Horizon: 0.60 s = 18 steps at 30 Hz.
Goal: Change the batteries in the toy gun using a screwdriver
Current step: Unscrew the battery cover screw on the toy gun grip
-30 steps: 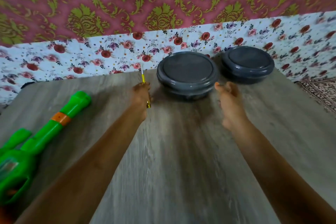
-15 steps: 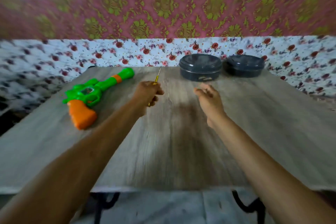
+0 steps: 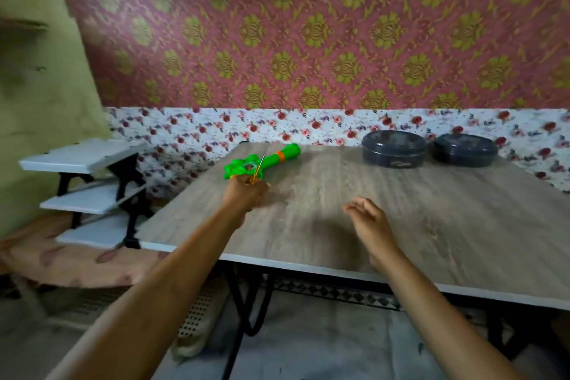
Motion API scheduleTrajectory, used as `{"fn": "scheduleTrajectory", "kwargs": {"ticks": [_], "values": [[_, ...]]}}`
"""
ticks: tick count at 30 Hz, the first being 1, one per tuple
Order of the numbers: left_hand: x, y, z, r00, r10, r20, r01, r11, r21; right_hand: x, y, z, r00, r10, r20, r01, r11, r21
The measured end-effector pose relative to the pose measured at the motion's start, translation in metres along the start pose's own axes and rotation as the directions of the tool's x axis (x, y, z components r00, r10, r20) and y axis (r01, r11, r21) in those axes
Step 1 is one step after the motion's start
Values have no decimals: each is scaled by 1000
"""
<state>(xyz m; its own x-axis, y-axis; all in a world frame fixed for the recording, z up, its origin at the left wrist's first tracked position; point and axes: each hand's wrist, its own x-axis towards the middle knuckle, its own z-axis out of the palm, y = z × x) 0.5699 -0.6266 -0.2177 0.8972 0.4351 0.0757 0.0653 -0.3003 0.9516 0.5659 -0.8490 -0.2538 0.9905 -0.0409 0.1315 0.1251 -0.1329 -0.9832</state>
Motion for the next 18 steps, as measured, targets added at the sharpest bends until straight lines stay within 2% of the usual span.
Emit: {"fn": "scheduleTrajectory", "kwargs": {"ticks": [5, 8, 11, 16, 18], "values": [[29, -18, -19, 991, -90, -103, 93, 995, 21, 21, 0, 41, 996, 14, 90, -17, 999, 29], [55, -25, -17, 984, -85, -154, 92, 995, 36, 40, 0, 56, 995, -4, 100, 0, 999, 41], [77, -23, -10, 988, -71, -139, 82, 994, 76, 59, 7, 66, 992, -12, 125, 6, 999, 45], [102, -23, 5, 999, 0, -45, 13, 959, 285, 71, 23, 68, 988, -41, 149, 35, 998, 43], [105, -27, 3, 997, -39, -61, 57, 944, 325, 72, 26, 68, 983, -59, 176, 56, 998, 23]]}}
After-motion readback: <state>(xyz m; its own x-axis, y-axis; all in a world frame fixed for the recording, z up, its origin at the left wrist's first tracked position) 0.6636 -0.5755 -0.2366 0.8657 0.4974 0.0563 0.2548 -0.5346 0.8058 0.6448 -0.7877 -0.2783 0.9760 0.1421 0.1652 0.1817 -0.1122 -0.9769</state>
